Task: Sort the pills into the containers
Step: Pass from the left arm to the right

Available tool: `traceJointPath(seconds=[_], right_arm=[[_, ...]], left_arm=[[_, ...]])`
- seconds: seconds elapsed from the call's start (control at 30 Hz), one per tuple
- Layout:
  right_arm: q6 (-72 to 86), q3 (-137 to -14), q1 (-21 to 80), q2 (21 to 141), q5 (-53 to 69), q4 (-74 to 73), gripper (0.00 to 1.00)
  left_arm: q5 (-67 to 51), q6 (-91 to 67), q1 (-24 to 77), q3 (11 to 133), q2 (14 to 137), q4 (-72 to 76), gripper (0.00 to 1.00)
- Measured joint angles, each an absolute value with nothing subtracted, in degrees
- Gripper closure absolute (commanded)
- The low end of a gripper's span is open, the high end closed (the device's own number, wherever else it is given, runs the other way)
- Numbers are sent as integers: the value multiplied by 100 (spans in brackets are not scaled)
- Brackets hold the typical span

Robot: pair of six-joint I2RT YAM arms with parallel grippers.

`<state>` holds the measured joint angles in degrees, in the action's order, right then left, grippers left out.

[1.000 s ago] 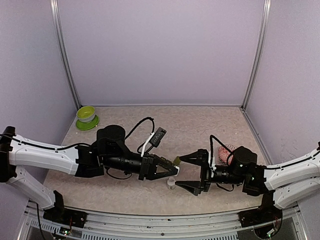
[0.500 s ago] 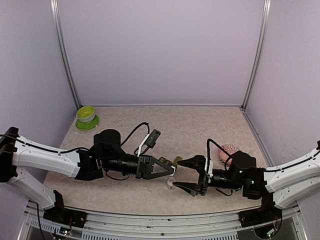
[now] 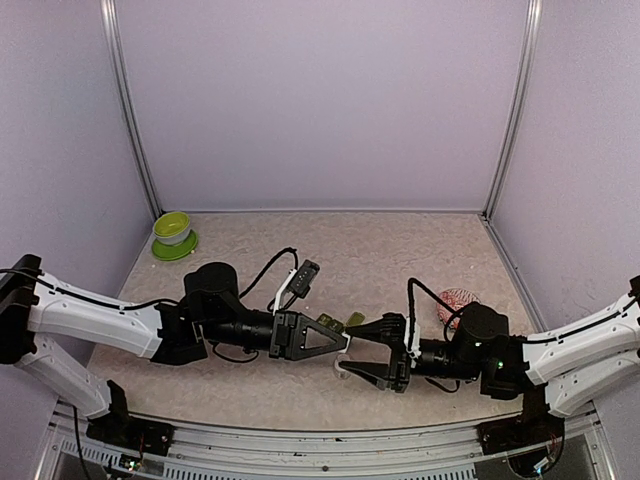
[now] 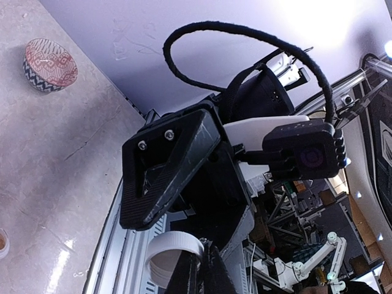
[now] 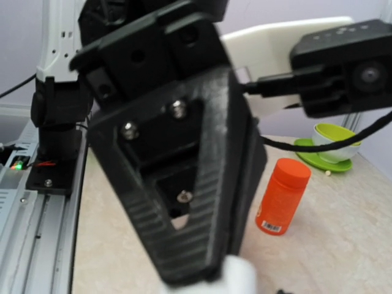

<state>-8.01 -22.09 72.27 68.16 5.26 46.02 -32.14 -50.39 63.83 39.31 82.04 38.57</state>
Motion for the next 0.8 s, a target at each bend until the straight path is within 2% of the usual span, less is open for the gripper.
traceJointPath(seconds=[0.1,0.47,0.6,0.73,0.8], right_arm=[[-805,-2244,7238,6895,526,4600,55],[-784,-2292,7264,6941,443,4619,64],[-781,-2292,7264,6941,410,4619,72],[-753,-2292,7266,6941,401,4619,76],[-753,-2292,7269,6941,399,4619,77]], left_arm=[[-3216,-5061,6383,3929,8204,3900,96],[-3216,-5078,6383,3913,8204,3907,95],[-3212,-5078,6383,3889,8204,3931,94],[-3210,-5078,6377,3881,8204,3955,88],[-3208,-5085,6377,3874,8204,3966,81]])
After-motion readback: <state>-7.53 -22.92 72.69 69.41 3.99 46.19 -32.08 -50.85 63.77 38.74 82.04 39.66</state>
